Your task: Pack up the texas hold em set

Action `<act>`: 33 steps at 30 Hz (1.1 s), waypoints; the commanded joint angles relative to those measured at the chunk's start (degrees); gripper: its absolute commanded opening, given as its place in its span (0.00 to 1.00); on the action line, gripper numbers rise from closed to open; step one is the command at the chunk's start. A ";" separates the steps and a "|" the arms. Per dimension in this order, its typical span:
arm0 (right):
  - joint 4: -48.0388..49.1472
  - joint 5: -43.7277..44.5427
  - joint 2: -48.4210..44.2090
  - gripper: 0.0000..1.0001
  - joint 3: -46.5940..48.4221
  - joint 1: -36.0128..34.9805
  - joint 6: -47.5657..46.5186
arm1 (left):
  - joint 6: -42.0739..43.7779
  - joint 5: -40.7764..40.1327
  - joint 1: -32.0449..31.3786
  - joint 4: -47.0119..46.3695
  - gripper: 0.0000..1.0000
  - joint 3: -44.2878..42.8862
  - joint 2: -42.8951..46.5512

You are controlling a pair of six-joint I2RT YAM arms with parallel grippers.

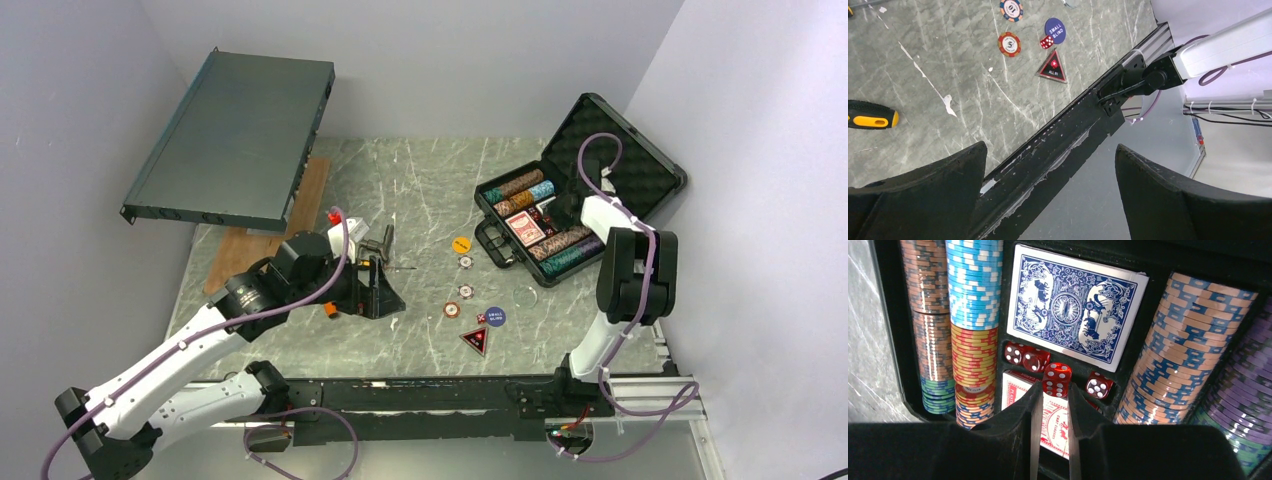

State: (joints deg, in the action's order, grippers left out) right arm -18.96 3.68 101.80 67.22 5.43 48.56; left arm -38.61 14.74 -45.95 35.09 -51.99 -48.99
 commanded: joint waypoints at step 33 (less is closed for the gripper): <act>2.99 -6.77 1.86 0.59 3.18 0.28 0.80 | 0.59 0.53 -0.08 -0.55 0.99 -2.91 2.24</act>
State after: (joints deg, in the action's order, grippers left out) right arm -15.64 -2.37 107.22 67.75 5.58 50.98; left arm -38.33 14.72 -45.95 35.09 -52.53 -48.05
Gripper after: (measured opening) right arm 0.574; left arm 0.994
